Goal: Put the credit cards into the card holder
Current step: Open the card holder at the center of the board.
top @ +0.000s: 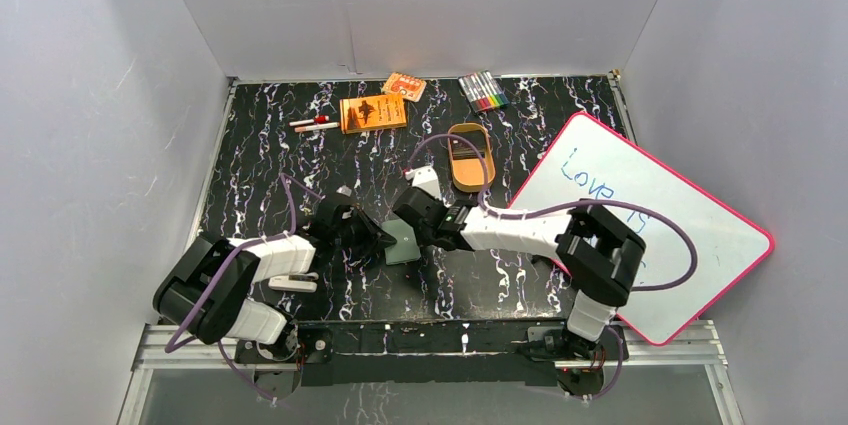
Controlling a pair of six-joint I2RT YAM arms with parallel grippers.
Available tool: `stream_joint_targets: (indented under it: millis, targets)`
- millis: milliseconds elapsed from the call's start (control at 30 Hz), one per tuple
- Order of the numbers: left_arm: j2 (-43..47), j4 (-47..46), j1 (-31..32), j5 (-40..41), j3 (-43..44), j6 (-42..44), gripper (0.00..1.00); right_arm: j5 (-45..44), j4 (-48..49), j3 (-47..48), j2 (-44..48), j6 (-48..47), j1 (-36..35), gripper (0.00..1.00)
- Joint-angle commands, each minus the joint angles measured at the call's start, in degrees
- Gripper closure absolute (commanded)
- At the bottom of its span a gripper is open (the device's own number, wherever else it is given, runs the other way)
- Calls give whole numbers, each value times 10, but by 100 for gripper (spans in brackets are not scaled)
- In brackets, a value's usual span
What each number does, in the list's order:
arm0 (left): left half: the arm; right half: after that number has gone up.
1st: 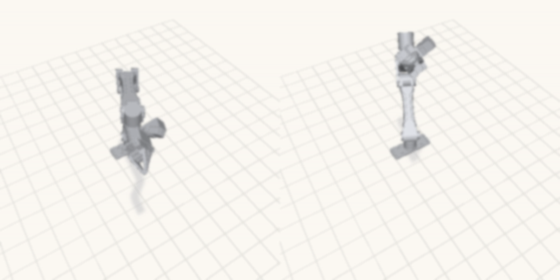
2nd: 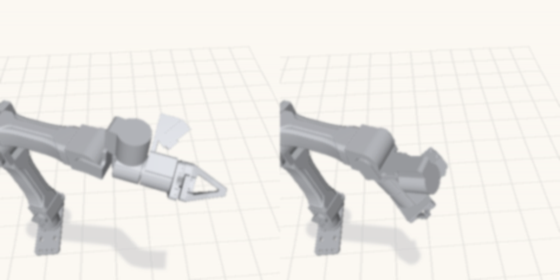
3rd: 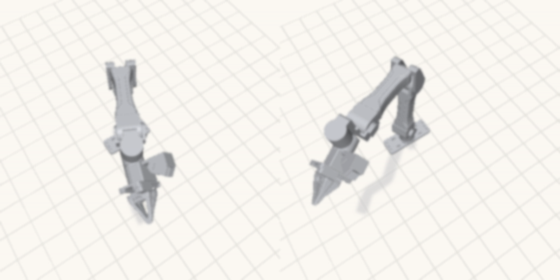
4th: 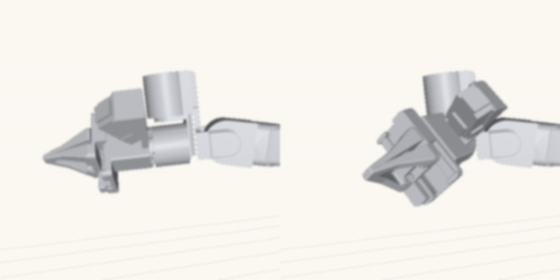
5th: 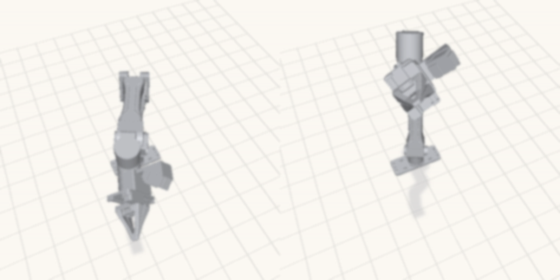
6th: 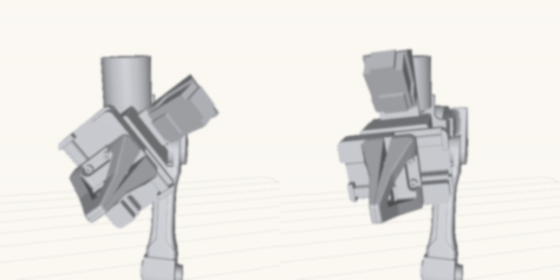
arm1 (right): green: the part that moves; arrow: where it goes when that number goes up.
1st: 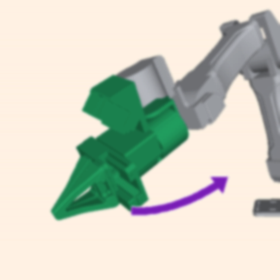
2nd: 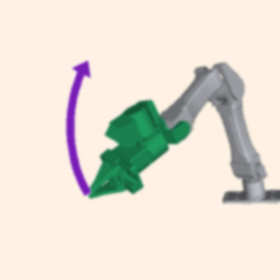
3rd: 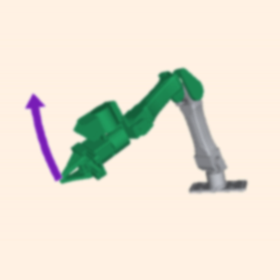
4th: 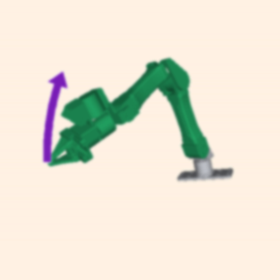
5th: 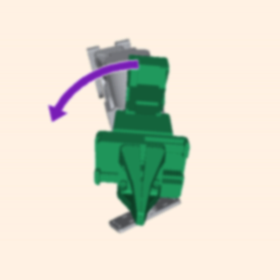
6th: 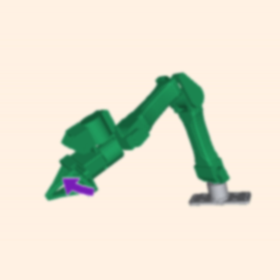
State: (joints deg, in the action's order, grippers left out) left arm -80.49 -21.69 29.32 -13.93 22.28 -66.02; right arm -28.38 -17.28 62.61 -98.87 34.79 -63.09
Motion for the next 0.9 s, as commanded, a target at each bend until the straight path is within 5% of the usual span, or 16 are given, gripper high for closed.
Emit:
stream_joint_targets:
  millis: [0, 33, 167, 233, 400, 700, 867]
  targets:
    - [-24, 60, -4, 50, -3, 29, 100, 1, -26, -31, 58, 41, 19, 100]
    - [-25, 60, -4, 47, 0, 32, 100, 8, -28, -40, 69, 44, 23, 98]
    - [-22, 61, -3, 38, 7, 45, 100, 19, -25, -64, 143, 35, 26, 48]
    - [-19, 63, -3, 33, 10, 49, 99, 59, 9, -76, 182, 4, 26, 35]
    - [-17, 66, -3, 22, 25, 52, 99, 157, 54, -47, 188, -39, 26, 33]
    - [-19, 69, -3, 28, 20, 48, 100, 106, 11, 3, 65, -25, 28, 28]
    - [-17, 69, -3, 29, 20, 49, 100, 107, 13, 1, 36, -18, 47, 34]
